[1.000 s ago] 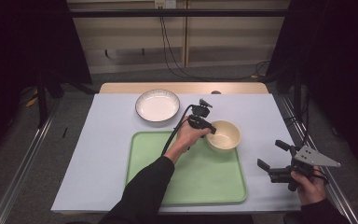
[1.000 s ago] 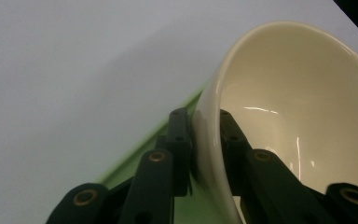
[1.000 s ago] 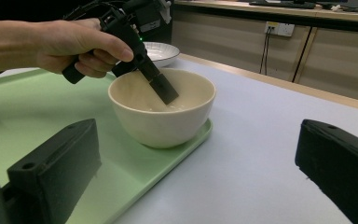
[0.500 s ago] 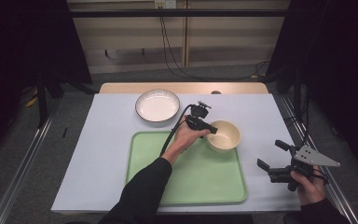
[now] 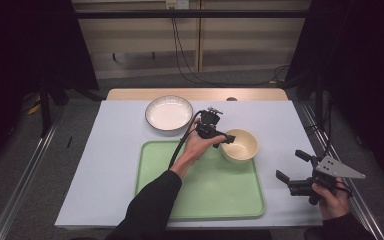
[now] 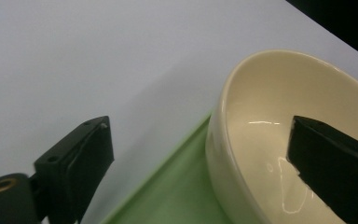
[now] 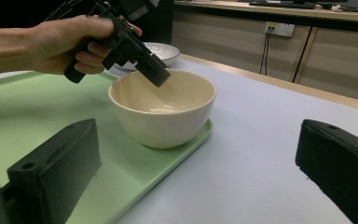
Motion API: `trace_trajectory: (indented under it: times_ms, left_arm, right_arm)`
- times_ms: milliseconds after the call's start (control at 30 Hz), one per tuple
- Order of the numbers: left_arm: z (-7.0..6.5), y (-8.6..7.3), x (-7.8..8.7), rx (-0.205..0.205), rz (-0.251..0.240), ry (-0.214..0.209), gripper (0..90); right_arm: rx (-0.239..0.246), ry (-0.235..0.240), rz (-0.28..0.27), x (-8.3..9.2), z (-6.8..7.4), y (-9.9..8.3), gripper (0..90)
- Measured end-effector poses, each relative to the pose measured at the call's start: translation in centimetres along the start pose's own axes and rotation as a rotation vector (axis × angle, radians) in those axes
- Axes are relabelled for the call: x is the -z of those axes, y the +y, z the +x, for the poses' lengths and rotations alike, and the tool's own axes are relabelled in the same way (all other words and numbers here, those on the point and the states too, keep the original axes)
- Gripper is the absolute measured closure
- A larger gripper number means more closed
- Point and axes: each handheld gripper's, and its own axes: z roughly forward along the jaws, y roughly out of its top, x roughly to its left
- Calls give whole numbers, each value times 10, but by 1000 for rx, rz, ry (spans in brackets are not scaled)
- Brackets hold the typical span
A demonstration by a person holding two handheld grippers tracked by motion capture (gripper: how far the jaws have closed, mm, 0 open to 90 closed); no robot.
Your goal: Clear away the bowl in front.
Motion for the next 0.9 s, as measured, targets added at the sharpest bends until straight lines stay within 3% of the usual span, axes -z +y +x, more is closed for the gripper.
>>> trace_trajectory:
  times_ms: [100, 167, 267, 400, 600, 700, 800, 900]
  left_arm:
    - [0, -3, 7, -20, -25, 21, 58]
    - [1, -5, 14, -47, -58, 15, 60]
    - [0, -8, 24, -56, -85, 14, 53]
    - [0, -10, 38, -61, -89, 67, 55]
    - [4, -14, 68, -96, -151, 139, 43]
    - [8, -18, 81, -67, -199, 150, 35]
    - [10, -24, 92, -51, -183, 190, 18]
    - [11, -31, 104, -40, -214, 217, 15]
  right_arm:
    - [0, -2, 2, 0, 0, 0, 0]
    - [-1, -2, 2, 0, 0, 0, 0]
    - [-2, -4, -4, 0, 0, 0, 0]
    - [-6, 4, 3, 0, 0, 0, 0]
    - [-5, -6, 6, 0, 0, 0, 0]
    - [-7, -7, 5, 0, 0, 0, 0]
    - [-7, -9, 5, 0, 0, 0, 0]
    - [-5, -5, 6, -1, -1, 0, 0]
